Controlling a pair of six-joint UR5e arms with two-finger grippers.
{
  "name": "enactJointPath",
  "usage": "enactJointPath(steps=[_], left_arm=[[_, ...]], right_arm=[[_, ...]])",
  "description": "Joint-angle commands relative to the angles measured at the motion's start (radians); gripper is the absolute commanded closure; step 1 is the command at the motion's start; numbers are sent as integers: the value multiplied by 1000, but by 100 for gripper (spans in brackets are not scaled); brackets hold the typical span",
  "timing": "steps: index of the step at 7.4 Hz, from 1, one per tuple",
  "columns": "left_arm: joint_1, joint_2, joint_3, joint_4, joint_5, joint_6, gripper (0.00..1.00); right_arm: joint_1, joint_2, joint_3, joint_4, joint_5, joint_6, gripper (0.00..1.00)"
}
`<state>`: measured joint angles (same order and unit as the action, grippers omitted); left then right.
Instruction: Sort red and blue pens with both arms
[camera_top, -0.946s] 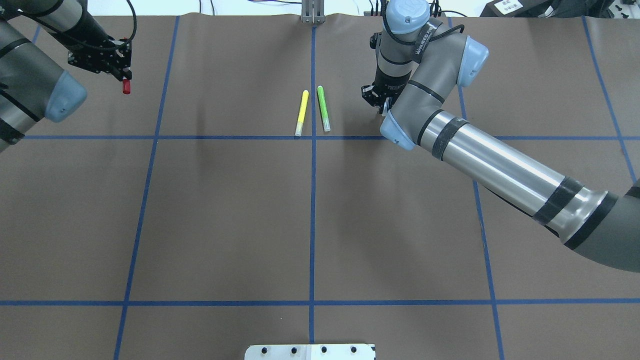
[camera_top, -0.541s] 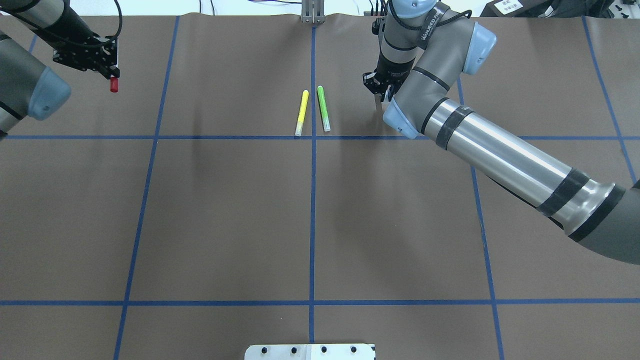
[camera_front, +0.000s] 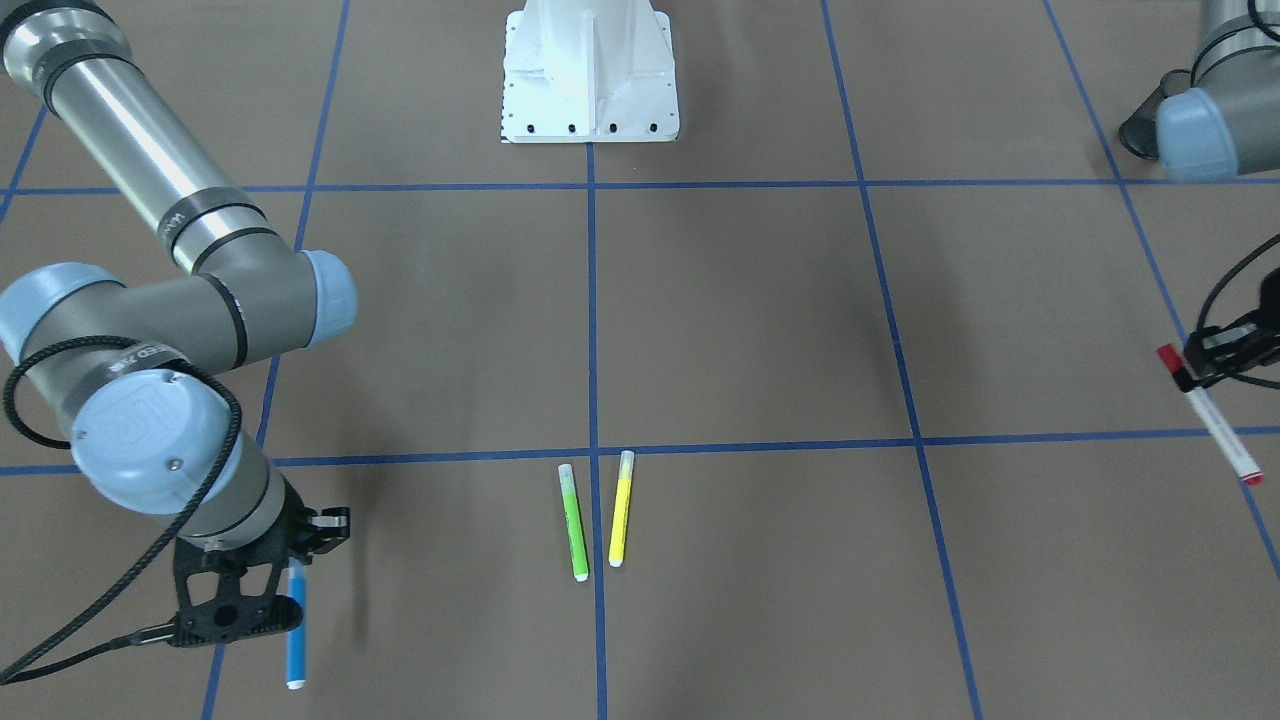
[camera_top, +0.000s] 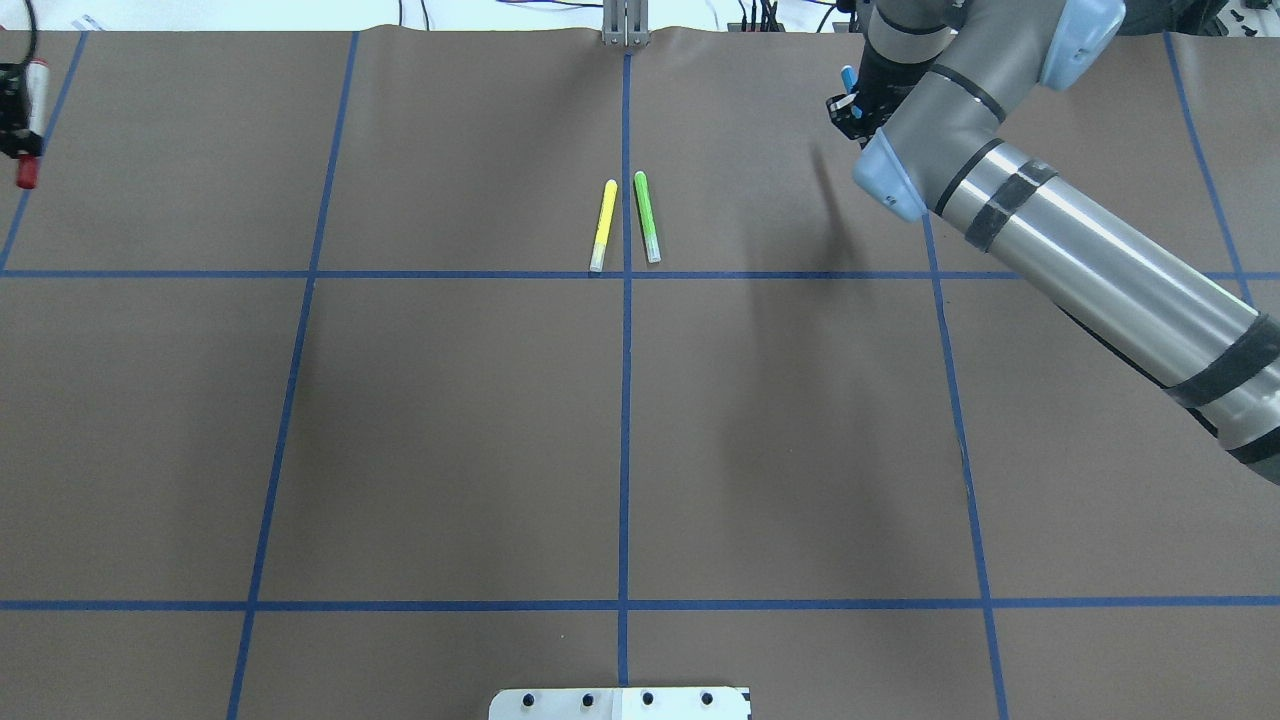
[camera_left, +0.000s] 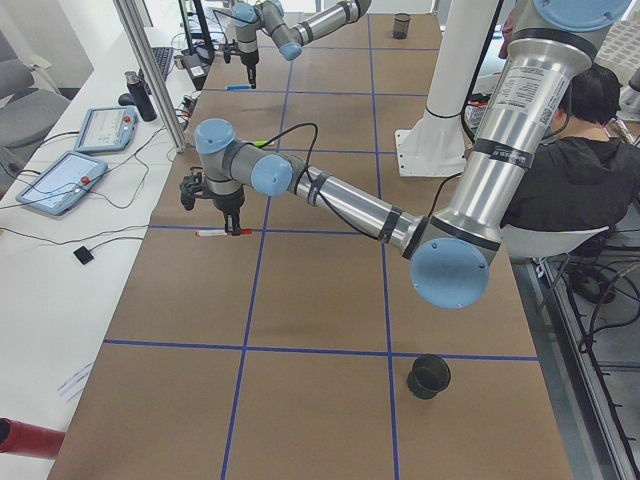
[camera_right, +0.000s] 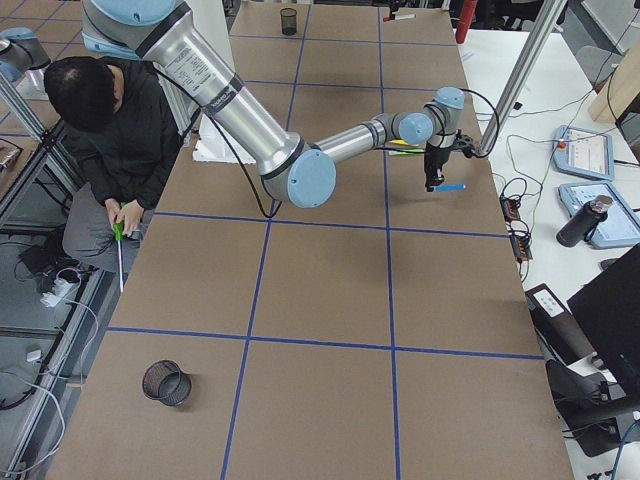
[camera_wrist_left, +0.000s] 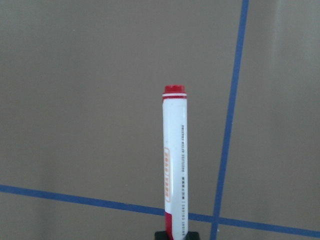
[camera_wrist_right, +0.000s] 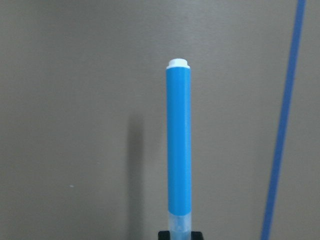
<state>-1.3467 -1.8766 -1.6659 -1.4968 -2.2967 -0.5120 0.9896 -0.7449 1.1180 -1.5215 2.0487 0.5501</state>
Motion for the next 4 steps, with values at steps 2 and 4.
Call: enactJointPath(steps=[2,4], left_arm=[[-136,178,-21,39,162,315,100],[-205,223,-31,44,197,417,100]], right_arm=[[111,-114,98,-153,-18,-276,100],[181,-155,127,-272,-126,-478,100]])
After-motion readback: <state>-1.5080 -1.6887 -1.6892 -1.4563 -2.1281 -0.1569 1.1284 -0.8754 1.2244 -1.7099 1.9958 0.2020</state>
